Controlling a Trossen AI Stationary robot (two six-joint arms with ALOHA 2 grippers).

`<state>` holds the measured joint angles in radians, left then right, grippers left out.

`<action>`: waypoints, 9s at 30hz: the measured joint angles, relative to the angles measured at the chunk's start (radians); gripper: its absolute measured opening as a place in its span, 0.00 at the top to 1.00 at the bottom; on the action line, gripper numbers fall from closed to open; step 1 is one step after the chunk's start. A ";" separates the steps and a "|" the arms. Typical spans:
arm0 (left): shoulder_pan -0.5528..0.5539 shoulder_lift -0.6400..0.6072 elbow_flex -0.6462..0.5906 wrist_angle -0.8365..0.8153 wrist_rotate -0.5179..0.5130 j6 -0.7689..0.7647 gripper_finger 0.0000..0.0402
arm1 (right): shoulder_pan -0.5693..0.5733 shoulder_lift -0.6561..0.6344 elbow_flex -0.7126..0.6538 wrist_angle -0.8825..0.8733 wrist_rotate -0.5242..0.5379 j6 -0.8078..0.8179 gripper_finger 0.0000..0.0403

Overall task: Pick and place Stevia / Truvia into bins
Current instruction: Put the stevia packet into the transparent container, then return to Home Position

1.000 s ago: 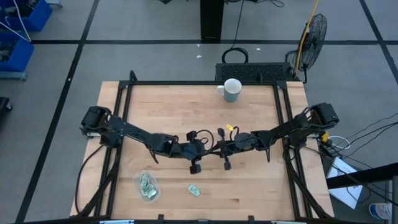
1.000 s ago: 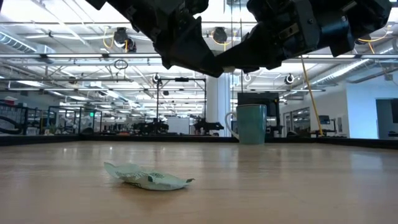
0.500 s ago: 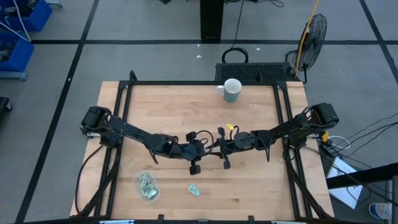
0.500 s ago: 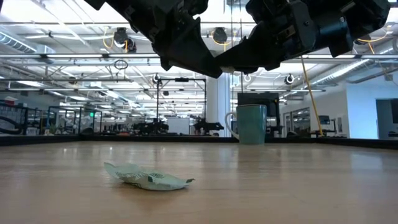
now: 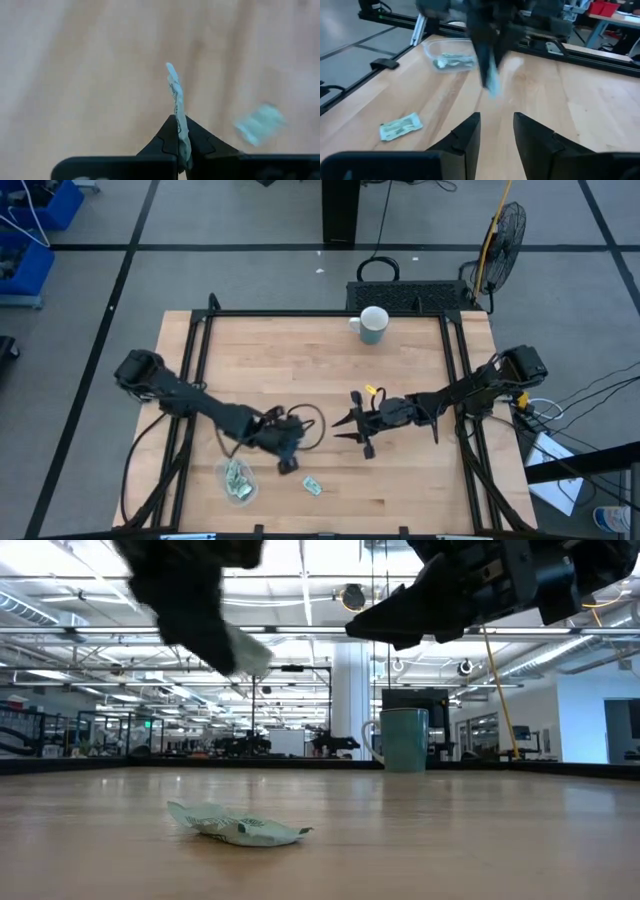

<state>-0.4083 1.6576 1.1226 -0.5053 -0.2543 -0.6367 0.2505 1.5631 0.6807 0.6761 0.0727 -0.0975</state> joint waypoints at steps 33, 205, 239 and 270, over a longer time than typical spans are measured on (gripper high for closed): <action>-0.362 -0.060 -0.139 -0.349 0.333 -1.032 0.92 | 0.006 0.000 -0.002 -0.002 -0.002 0.000 0.73; -0.210 -0.018 0.027 -0.538 0.250 -0.703 0.99 | 0.101 0.473 0.412 -0.129 0.481 -0.334 0.66; -0.295 -0.019 0.051 -0.544 0.179 -0.949 0.68 | 0.161 0.160 0.412 -0.598 0.639 -0.305 0.67; -0.051 -0.584 -0.129 -0.695 -0.561 -0.552 0.67 | 0.282 -1.056 -0.060 -1.177 0.605 0.373 0.67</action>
<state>-0.4595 1.0733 0.9937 -1.2006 -0.8157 -1.1883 0.5323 0.5068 0.6212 -0.5008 0.6781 0.2751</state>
